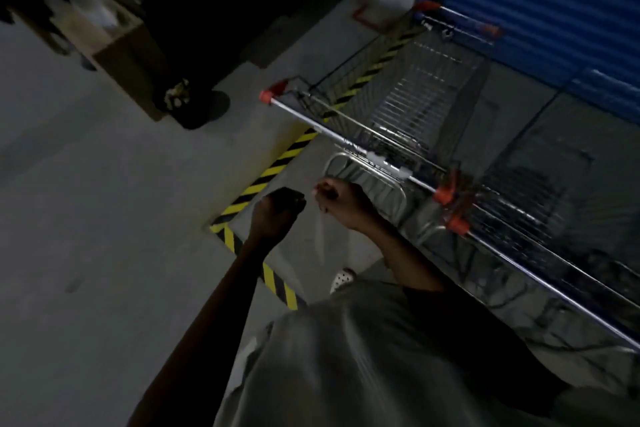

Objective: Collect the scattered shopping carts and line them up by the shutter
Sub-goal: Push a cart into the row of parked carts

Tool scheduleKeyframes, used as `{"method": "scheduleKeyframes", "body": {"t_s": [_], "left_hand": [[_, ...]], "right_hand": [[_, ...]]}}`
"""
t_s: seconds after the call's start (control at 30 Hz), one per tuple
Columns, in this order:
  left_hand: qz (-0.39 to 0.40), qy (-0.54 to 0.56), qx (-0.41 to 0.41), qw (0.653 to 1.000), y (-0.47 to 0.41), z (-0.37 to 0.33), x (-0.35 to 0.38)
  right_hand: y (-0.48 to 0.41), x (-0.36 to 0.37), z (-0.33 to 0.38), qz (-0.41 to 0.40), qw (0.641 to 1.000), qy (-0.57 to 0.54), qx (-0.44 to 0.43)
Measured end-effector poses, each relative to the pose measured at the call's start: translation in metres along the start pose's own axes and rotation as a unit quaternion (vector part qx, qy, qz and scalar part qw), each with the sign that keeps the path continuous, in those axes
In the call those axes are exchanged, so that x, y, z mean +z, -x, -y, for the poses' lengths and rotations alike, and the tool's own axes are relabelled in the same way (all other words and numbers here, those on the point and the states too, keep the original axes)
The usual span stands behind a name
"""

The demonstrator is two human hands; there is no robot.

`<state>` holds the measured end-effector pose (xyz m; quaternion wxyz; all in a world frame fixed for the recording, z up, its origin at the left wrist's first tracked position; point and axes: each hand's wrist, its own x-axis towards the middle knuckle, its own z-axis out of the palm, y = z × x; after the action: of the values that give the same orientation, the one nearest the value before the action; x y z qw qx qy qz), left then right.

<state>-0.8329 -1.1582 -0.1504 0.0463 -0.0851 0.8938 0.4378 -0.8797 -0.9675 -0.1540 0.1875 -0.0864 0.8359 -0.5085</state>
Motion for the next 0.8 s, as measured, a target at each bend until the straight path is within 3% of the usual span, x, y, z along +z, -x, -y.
{"method": "scheduleKeyframes", "body": {"t_s": [0.07, 0.13, 0.23, 0.3, 0.4, 0.47, 0.57, 0.67, 0.8], "left_hand": [[-0.012, 0.001, 0.050, 0.999, -0.053, -0.018, -0.010], [-0.007, -0.001, 0.116, 0.993, -0.103, -0.034, -0.016], [-0.026, -0.067, 0.265, 0.962, -0.172, -0.050, -0.016], [-0.024, -0.166, 0.352, 0.921, -0.212, -0.047, -0.012], [0.000, -0.300, 0.393, 0.869, -0.248, -0.031, -0.013], [0.028, -0.290, 0.406, 0.866, -0.258, -0.025, -0.022], [0.071, -0.251, 0.460, 0.849, -0.270, -0.025, -0.046], [0.091, -0.261, 0.477, 0.834, -0.282, -0.022, -0.064], [0.106, -0.242, 0.489, 0.831, -0.301, -0.007, -0.083]], "right_hand": [[-0.020, -0.014, 0.016, -0.107, 0.990, 0.054, -0.069], [-0.028, -0.033, 0.024, -0.250, 0.947, 0.150, -0.137], [-0.040, -0.062, 0.022, -0.394, 0.880, 0.255, -0.073], [-0.050, -0.066, 0.008, -0.431, 0.847, 0.304, 0.065], [-0.068, -0.047, -0.001, -0.478, 0.753, 0.410, 0.192], [-0.079, -0.034, -0.007, -0.484, 0.718, 0.436, 0.244], [-0.096, -0.021, -0.008, -0.457, 0.706, 0.428, 0.331], [-0.105, -0.003, 0.009, -0.522, 0.678, 0.392, 0.338], [-0.112, 0.025, 0.036, -0.525, 0.652, 0.444, 0.318]]}}
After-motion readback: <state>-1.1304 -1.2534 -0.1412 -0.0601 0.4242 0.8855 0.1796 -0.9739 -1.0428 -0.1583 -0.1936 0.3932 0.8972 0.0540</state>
